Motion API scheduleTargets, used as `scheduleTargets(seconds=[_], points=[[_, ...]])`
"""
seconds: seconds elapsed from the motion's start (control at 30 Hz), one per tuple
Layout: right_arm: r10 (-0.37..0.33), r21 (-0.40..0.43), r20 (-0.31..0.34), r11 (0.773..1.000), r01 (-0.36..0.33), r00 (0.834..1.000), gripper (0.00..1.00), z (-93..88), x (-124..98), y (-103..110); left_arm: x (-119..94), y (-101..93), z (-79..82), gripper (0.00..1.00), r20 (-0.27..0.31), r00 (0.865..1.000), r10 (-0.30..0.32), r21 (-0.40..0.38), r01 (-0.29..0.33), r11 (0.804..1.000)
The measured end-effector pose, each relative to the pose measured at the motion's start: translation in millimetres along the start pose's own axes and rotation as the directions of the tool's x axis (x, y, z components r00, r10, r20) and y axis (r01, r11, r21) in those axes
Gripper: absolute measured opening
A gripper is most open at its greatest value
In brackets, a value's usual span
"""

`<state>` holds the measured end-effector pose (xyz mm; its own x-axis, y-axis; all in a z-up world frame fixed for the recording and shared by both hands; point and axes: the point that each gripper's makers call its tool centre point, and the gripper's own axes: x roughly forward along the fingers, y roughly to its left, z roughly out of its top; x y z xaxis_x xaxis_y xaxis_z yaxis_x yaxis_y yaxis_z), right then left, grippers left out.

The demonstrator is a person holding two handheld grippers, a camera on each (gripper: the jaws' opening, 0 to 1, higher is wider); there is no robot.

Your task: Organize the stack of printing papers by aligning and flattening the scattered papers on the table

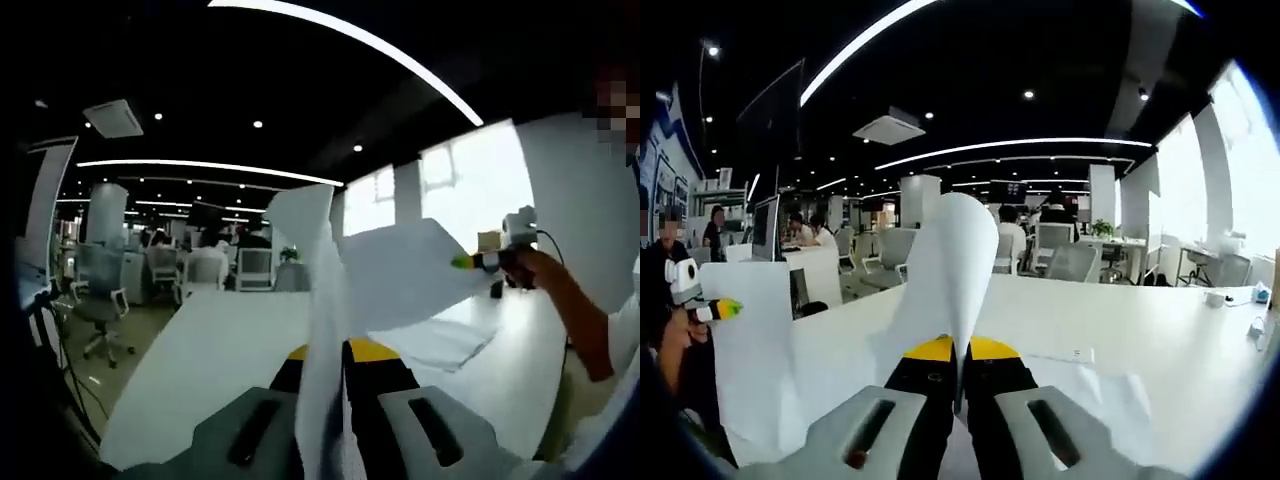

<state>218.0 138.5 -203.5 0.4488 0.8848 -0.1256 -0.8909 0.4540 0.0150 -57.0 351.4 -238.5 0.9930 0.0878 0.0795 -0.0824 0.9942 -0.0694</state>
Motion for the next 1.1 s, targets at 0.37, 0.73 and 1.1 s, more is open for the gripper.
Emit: scheduleTargets(seconds=[0.37,0.73,1.1], points=[[0.014,0.003,-0.061,1.0,-0.013,0.998,0.0,-18.3,30,-6,14,32.5,-20.3,0.06,-0.009,0.999,0.051,-0.068,-0.052,0.996],[0.011,0.006,-0.041,1.0,-0.011,0.999,0.0,-17.2,30,-12,30,39.5,-30.3,0.06,-0.031,0.998,0.057,-0.08,-0.059,0.995],[0.017,0.027,-0.017,0.999,-0.017,1.0,0.0,-16.2,20,-14,35,33.7,-40.9,0.06,-0.055,0.997,0.054,-0.086,-0.059,0.995]])
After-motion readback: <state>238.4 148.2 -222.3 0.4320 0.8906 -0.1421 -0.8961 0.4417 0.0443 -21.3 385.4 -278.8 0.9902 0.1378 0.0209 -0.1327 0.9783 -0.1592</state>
